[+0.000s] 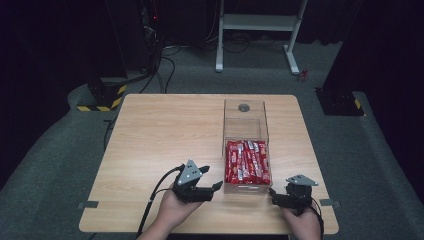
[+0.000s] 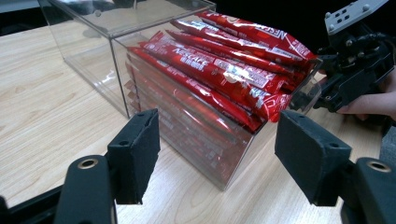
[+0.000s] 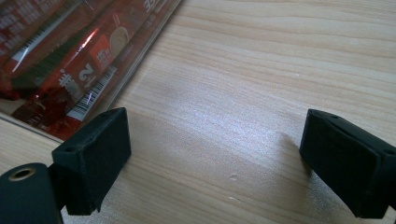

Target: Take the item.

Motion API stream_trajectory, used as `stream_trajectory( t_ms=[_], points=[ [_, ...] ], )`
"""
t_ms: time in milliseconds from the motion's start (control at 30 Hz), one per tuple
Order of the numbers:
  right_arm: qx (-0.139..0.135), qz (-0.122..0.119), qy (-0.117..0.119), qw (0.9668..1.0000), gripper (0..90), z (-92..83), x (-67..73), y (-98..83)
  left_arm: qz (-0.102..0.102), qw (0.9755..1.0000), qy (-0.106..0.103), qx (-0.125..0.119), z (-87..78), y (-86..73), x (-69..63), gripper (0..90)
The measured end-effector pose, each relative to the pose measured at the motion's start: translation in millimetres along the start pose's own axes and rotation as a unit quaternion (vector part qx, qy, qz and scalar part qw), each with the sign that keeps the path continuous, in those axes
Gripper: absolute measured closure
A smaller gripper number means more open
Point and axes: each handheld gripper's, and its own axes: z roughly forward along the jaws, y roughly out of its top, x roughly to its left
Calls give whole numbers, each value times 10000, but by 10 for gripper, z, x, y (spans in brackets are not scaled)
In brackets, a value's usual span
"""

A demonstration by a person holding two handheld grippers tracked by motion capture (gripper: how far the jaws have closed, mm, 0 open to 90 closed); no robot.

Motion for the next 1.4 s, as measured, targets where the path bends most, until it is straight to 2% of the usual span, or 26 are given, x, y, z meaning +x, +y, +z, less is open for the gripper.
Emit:
stream_trajectory(
  t_ms=[800,1167,1400],
  points=[
    [-6,-42,18,10000,87,1,-2,0,81,9998,-151,-46,174,146,-105,345],
    [7,-5,25,10000,86,-1,6,-1,79,9998,-184,6,288,203,-142,360],
    [12,-7,34,10000,87,-2,7,-1,121,9998,-156,23,357,240,-163,419]
  ],
)
